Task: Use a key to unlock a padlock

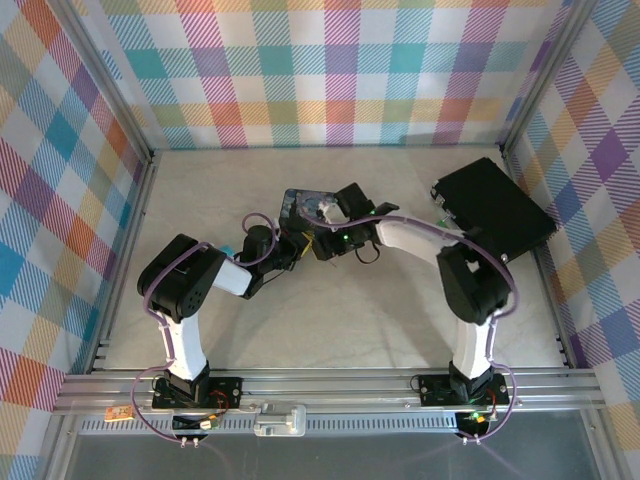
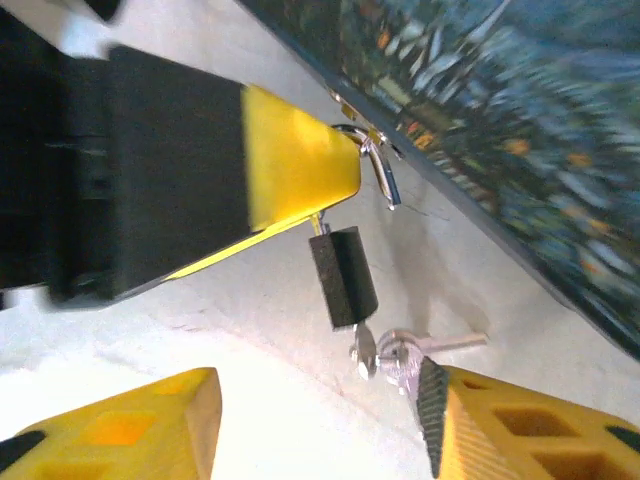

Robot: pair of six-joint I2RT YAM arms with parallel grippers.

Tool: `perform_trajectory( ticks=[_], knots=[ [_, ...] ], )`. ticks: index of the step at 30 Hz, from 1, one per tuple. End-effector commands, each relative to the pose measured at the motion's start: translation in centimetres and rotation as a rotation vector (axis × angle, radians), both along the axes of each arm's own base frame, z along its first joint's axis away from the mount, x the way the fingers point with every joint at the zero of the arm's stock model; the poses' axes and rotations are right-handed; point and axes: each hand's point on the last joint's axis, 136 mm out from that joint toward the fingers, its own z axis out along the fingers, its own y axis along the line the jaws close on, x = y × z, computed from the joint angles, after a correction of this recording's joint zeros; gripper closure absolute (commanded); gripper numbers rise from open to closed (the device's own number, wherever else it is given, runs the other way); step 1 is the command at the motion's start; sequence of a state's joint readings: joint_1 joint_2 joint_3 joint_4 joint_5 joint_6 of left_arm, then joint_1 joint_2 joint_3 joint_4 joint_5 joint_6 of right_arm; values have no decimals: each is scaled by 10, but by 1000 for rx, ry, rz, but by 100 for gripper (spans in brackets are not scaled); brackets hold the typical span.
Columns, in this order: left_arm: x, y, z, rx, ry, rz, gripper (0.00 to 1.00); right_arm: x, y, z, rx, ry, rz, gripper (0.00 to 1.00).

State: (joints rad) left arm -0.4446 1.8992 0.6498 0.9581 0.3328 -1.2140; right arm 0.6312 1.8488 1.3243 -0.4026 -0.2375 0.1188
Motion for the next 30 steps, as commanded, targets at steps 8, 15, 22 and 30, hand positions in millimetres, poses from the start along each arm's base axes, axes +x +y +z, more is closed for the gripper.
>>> perform_trajectory(
  ticks=[8,15,22,30],
  knots=[
    [-4,7,-12,54,14,20,100,55,-51,38,90,16,-457,31],
    [-2,8,-11,65,4,31,100,97,-39,25,75,-16,-509,26],
    [-2,15,-14,86,2,80,100,116,-45,-9,65,19,-669,26],
    [1,33,-24,88,21,247,100,93,-64,-32,80,45,-868,30]
  ],
)
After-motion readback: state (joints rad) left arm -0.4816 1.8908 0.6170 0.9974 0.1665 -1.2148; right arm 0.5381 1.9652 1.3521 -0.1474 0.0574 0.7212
